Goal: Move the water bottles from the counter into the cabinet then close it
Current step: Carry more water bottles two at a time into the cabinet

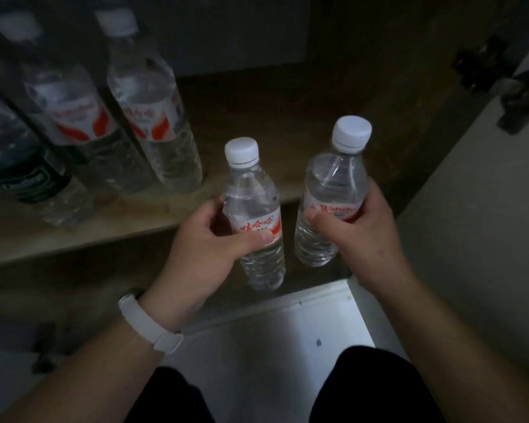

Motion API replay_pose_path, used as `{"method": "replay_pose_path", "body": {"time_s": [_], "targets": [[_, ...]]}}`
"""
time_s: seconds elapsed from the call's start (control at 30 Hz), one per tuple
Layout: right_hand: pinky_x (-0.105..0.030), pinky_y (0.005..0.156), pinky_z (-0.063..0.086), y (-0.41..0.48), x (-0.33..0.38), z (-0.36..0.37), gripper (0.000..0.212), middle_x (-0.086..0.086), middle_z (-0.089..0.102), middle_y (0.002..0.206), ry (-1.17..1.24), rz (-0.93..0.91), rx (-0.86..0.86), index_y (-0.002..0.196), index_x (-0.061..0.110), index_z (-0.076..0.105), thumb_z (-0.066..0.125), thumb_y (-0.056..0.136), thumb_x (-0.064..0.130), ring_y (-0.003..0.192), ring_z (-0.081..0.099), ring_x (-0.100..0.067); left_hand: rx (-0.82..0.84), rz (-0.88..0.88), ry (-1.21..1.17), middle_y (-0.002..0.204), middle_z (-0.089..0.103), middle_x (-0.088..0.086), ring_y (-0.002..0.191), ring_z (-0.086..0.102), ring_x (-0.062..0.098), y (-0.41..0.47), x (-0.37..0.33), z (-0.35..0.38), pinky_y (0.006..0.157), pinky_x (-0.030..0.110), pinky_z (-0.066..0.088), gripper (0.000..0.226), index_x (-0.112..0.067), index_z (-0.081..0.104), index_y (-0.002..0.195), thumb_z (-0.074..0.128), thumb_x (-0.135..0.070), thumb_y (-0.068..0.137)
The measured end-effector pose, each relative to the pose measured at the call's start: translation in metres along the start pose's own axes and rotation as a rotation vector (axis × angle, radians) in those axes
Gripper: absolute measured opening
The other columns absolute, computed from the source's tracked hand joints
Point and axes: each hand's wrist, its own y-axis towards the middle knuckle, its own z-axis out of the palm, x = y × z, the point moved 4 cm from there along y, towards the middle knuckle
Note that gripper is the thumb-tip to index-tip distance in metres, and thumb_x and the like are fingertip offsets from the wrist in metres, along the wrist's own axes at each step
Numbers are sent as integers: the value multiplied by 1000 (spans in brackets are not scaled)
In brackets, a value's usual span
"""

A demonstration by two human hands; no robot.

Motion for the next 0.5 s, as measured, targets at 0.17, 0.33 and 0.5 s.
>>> {"method": "replay_pose_path", "body": {"time_s": [0.17, 0.33, 0.5], "targets": [[-21, 78, 54, 19, 25, -10, 59, 17, 67, 110, 61, -55, 1, 123, 37, 53, 79, 71, 29, 97, 66, 3, 11, 105, -39, 106, 77, -11, 99, 73, 11, 22, -38, 2, 91, 43, 57, 67, -35, 70, 110, 87, -40, 45], [-30, 83, 53, 41, 45, -16, 58, 14, 68, 109, 107, -110, -38, 122, 36, 56, 79, 69, 29, 97, 67, -1, 18, 198, 0, 105, 76, -15, 96, 73, 7, 47, -75, 11, 87, 41, 58, 59, -38, 69, 113, 88, -39, 57], [-23, 75, 52, 63, 56, -22, 55, 15, 70, 105, 114, -149, -67, 120, 35, 58, 80, 70, 27, 93, 68, 0, 10, 244, 51, 105, 75, -20, 97, 72, 3, 68, -92, 20, 89, 37, 57, 57, -42, 68, 113, 89, -36, 61]]}}
